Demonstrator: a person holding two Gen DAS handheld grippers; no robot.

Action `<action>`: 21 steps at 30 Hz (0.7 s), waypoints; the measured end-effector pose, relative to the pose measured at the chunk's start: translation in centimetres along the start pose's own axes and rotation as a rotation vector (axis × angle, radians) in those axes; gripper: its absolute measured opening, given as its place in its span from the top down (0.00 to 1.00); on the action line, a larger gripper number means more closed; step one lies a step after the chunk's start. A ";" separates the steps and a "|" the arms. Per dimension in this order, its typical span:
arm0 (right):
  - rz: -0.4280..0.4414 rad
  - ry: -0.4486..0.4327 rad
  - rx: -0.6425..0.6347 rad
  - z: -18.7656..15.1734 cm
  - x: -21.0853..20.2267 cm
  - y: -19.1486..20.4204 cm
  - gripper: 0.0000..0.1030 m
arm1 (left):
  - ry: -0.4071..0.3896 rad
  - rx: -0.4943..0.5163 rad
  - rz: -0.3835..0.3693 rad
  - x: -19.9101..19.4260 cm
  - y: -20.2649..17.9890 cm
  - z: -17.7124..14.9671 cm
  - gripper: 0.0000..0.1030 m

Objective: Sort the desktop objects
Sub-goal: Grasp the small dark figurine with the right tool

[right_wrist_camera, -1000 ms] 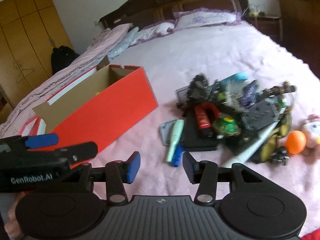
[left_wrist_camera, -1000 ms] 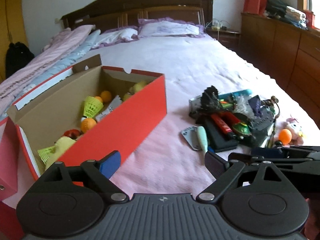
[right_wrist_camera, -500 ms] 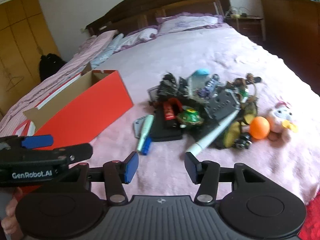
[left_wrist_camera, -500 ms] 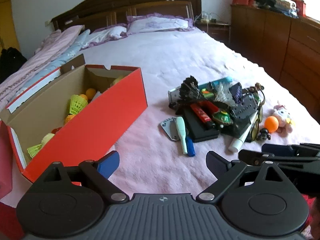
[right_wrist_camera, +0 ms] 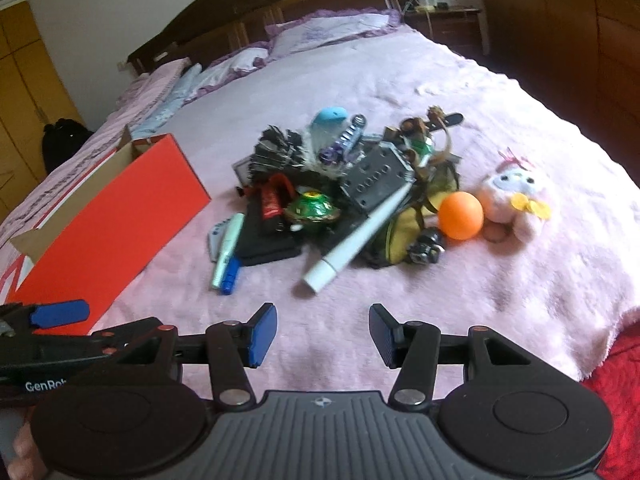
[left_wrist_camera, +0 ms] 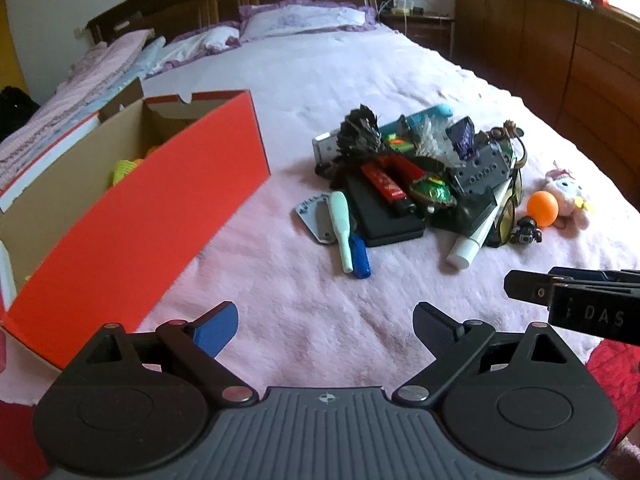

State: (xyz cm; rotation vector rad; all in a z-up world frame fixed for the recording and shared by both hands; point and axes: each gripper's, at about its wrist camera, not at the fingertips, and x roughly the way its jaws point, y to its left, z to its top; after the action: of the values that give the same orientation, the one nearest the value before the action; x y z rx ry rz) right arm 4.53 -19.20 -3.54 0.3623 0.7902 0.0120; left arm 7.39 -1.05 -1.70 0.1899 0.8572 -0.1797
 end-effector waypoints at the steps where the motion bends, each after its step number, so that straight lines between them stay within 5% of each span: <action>1: -0.005 0.004 0.003 0.0 0.3 -0.2 0.48 | 0.005 -0.001 -0.007 0.4 0.0 0.0 0.08; 11: -0.043 0.025 0.034 2.6 4.2 -1.9 0.64 | -0.008 -0.010 -0.084 4.6 -1.0 1.9 0.09; 21: -0.118 0.042 0.188 4.8 6.3 -6.2 0.64 | 0.045 0.071 -0.112 6.6 -3.3 3.3 0.10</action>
State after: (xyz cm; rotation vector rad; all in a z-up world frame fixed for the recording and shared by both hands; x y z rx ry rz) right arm 11.60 -25.65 -6.80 0.4946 0.8555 -0.1665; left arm 13.26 -5.54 -4.88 0.2133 0.9080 -0.3118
